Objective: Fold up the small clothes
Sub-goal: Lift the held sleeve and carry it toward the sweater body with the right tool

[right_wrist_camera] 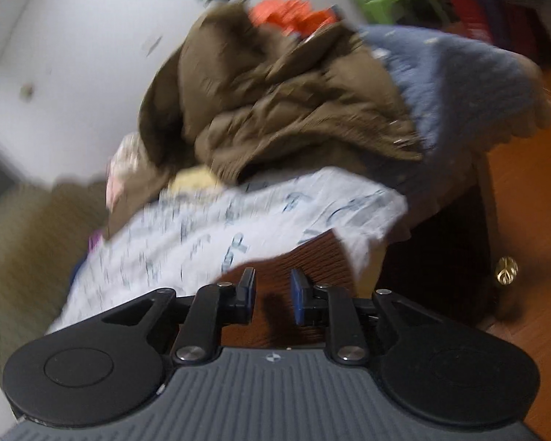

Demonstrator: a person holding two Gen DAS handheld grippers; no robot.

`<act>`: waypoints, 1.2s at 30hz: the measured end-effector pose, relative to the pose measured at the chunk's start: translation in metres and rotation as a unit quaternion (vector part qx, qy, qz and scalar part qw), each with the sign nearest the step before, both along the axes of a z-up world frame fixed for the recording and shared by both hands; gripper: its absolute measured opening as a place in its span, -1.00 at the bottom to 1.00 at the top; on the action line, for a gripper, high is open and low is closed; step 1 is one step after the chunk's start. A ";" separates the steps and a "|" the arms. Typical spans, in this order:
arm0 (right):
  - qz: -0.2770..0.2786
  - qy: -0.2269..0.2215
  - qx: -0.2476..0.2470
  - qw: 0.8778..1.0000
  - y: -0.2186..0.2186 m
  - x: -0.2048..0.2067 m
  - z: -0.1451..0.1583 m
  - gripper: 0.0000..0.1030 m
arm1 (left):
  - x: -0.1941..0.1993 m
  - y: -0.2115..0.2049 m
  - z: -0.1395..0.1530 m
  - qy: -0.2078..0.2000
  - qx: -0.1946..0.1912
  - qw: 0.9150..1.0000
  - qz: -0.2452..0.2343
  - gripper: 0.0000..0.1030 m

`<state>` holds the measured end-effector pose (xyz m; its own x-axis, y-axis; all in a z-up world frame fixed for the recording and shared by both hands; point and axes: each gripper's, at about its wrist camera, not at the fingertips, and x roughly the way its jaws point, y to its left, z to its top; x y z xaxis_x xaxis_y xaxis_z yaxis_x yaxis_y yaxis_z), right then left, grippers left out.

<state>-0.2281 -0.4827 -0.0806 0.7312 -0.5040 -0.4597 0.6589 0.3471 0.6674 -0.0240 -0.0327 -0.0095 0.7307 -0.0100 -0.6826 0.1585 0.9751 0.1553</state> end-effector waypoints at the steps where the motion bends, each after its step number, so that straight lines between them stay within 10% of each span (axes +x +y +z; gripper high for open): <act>1: -0.013 -0.016 0.011 1.000 0.003 -0.004 -0.002 -0.32 | 0.000 0.001 0.000 0.000 -0.002 1.000 0.002 1.00; 6: 0.008 -0.131 0.163 0.978 0.008 -0.024 -0.024 -0.13 | 0.004 0.003 -0.001 0.011 -0.010 1.000 0.005 1.00; 13: 0.064 -0.147 0.181 0.970 0.016 -0.001 -0.021 0.18 | 0.002 -0.001 -0.002 0.009 -0.003 1.000 -0.001 1.00; 21: -0.030 -0.152 0.107 0.982 -0.007 -0.005 -0.021 0.11 | 0.005 0.003 -0.003 0.013 -0.005 1.000 0.007 1.00; 25: -0.037 -0.127 0.104 0.986 -0.022 0.003 -0.016 -0.77 | 0.007 0.006 -0.001 0.007 -0.001 1.000 0.011 1.00; 36: 0.043 -0.098 -0.087 0.990 0.030 0.057 0.090 -0.77 | 0.023 0.016 0.014 -0.030 0.015 0.999 0.027 1.00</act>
<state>-0.1714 -0.4530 0.0097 0.8417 -0.4947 -0.2163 0.4855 0.5182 0.7041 -0.0006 -0.0170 0.0044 0.7696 0.0496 -0.6366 0.0955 0.9768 0.1916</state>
